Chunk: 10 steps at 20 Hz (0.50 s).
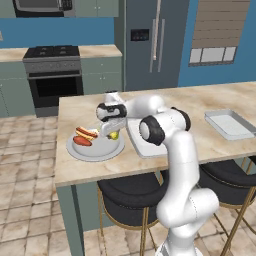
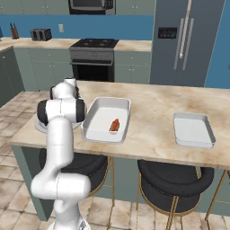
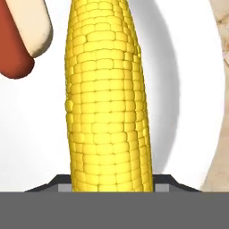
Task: Place one cooked food and one vegetable from the large plate to each tupperware container.
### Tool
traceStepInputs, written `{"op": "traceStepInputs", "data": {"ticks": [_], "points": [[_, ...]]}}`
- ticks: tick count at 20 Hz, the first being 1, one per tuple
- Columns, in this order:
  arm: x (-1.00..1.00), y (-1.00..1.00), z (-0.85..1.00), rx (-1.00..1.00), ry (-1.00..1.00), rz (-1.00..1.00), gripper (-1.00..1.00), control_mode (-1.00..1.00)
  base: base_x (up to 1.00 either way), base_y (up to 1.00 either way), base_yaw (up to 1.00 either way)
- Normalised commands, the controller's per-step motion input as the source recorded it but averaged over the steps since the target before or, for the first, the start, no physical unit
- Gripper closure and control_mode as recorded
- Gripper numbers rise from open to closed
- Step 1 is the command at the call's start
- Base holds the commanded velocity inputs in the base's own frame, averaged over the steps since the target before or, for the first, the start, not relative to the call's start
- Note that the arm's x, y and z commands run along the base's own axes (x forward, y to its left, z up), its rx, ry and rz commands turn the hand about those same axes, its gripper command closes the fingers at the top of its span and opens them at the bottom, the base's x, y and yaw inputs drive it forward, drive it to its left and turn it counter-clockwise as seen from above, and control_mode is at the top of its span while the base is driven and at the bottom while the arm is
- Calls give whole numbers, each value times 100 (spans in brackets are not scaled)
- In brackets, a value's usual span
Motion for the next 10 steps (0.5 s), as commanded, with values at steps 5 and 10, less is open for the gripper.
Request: {"op": "traceStepInputs", "data": {"ticks": [5, 10], "points": [[-43, -46, 80, 0, -19, -27, 100, -100, 0, 0, 0], [-78, -48, 81, 0, -20, -29, 100, -100, 0, 0, 0]]}}
